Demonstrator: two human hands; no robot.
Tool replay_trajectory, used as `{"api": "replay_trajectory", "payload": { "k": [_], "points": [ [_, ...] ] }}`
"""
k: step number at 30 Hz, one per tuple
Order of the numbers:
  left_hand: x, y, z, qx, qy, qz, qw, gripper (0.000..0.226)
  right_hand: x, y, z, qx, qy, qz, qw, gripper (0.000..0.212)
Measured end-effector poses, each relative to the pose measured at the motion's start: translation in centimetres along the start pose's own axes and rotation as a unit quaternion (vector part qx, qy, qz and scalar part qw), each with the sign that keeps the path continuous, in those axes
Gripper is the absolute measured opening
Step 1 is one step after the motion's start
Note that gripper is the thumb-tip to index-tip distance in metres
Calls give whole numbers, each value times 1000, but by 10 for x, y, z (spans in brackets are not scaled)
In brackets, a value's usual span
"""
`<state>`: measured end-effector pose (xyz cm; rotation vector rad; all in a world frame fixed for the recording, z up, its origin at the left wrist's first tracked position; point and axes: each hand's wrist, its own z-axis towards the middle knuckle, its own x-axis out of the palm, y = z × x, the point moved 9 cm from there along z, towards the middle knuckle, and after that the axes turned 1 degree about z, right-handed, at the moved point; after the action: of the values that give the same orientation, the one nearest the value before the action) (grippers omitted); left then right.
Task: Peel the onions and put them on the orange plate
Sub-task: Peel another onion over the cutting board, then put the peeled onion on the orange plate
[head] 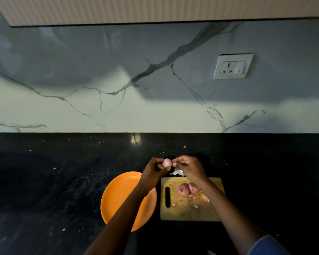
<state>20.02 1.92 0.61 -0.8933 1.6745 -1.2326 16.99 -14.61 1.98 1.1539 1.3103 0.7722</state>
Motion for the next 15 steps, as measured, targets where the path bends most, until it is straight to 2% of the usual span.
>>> {"api": "replay_trajectory", "payload": {
  "k": [6, 12, 15],
  "points": [
    [-29, 10, -21, 1, -34, 3, 999, 25, 30, 1, 1, 4, 59, -30, 998, 10],
    [-58, 23, -45, -15, -57, 44, 997, 22, 88, 16, -6, -52, 173, -107, 978, 44],
    [-63, 27, -49, -38, -50, 64, 996, 25, 102, 23, -9, -74, 171, -146, 971, 41]
  ]
}}
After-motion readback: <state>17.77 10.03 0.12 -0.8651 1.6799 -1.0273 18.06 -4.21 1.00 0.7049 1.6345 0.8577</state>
